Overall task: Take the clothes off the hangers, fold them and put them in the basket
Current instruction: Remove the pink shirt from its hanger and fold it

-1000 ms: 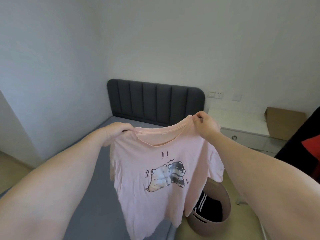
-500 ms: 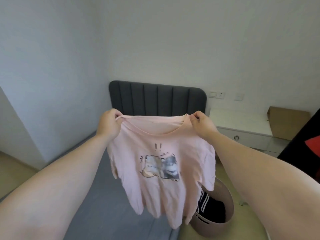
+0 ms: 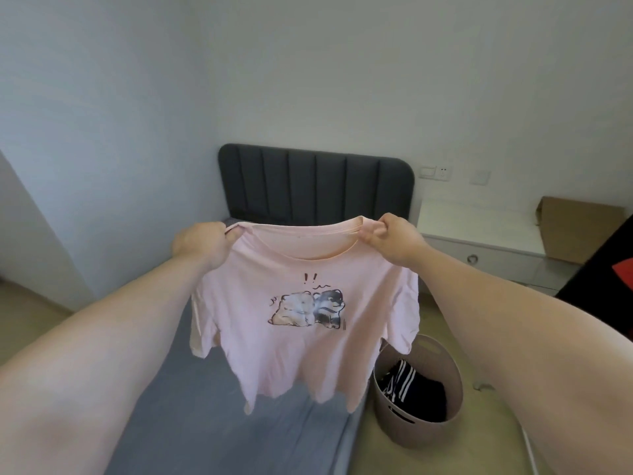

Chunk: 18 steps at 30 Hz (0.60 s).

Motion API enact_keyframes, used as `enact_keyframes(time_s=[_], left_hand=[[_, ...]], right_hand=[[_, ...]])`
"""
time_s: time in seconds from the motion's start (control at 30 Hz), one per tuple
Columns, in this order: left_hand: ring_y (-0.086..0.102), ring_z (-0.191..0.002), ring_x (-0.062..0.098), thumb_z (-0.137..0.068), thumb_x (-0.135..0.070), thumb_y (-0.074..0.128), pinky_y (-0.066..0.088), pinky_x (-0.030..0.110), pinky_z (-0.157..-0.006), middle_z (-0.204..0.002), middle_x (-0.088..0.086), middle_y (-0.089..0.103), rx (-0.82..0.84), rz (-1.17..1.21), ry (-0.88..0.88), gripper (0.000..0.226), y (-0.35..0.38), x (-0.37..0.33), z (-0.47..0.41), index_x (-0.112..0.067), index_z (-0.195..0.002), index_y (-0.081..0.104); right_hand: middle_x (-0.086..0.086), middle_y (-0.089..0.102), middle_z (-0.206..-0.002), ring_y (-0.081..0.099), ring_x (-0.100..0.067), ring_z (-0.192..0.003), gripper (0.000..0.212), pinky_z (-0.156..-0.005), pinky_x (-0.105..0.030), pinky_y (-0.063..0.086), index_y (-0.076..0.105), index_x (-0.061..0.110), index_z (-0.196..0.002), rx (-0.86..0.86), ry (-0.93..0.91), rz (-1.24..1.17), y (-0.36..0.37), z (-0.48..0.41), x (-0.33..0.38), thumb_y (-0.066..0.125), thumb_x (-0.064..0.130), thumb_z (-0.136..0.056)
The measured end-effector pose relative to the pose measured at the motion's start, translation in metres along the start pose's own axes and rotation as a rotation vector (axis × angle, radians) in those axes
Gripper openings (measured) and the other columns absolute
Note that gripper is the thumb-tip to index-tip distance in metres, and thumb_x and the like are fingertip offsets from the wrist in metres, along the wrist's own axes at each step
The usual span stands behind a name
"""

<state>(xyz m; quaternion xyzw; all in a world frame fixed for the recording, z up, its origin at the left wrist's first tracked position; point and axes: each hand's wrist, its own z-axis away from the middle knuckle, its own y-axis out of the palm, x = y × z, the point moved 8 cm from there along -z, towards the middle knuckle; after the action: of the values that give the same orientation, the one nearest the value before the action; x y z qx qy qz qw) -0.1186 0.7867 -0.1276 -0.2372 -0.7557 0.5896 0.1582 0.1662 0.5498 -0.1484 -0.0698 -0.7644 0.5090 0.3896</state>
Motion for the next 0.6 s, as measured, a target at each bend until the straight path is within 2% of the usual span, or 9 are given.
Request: enact_keyframes(time_s=[0.13,0.2,0.3,0.4,0.47,0.6], left_hand=[[0.060,-0.108,0.035,-0.096,-0.068,0.024,0.040,0.038,-0.075,-0.115,0.013,0.064,0.058,0.019,0.000,0.056,0.011,0.011,-0.002,-0.018,-0.095,0.049],[0.060,-0.105,0.037,-0.095,-0.067,0.032,0.039,0.038,-0.073,-0.113,0.016,0.063,0.086,0.097,-0.006,0.054,0.019,0.016,-0.002,-0.015,-0.096,0.046],[0.057,-0.104,0.039,-0.095,-0.044,0.050,0.044,0.039,-0.077,-0.117,0.023,0.058,0.164,0.185,0.012,0.040,0.034,0.019,0.000,-0.005,-0.103,0.046],[0.056,-0.111,0.041,-0.090,-0.016,0.056,0.046,0.039,-0.084,-0.124,0.027,0.053,0.184,0.163,-0.029,0.032,0.042,0.023,0.001,0.002,-0.113,0.044],[0.057,-0.110,0.044,-0.087,-0.001,0.050,0.046,0.040,-0.082,-0.122,0.029,0.054,0.132,0.187,-0.054,0.025,0.041,0.025,0.001,0.004,-0.112,0.047],[0.057,-0.108,0.044,-0.085,0.004,0.049,0.047,0.041,-0.081,-0.118,0.029,0.058,0.061,0.211,-0.106,0.021,0.034,0.031,-0.002,0.004,-0.106,0.054]], right_hand=[[0.003,0.057,-0.097,0.057,-0.017,-0.088,0.059,-0.073,-0.034,0.047,0.046,0.018,-0.112,0.126,0.012,-0.007,0.009,0.003,0.005,0.068,0.063,-0.080],[0.002,0.058,-0.098,0.057,-0.017,-0.089,0.054,-0.075,-0.035,0.049,0.047,0.016,-0.112,0.176,0.013,0.026,0.013,0.003,0.007,0.073,0.051,-0.081],[-0.001,0.059,-0.097,0.060,-0.021,-0.092,0.040,-0.081,-0.039,0.053,0.053,0.013,-0.111,0.191,0.025,0.089,0.019,0.001,0.006,0.070,0.038,-0.084],[-0.003,0.060,-0.096,0.059,-0.025,-0.092,0.033,-0.079,-0.041,0.052,0.052,0.013,-0.105,0.148,0.032,0.227,0.019,0.001,0.008,0.059,0.041,-0.090],[-0.005,0.059,-0.096,0.058,-0.028,-0.091,0.031,-0.076,-0.039,0.049,0.048,0.014,-0.100,0.053,0.057,0.293,0.014,0.002,0.011,0.054,0.044,-0.093],[-0.011,0.061,-0.100,0.059,-0.032,-0.093,0.024,-0.077,-0.039,0.047,0.047,0.013,-0.099,-0.084,0.094,0.324,0.007,0.000,0.019,0.047,0.037,-0.097]])
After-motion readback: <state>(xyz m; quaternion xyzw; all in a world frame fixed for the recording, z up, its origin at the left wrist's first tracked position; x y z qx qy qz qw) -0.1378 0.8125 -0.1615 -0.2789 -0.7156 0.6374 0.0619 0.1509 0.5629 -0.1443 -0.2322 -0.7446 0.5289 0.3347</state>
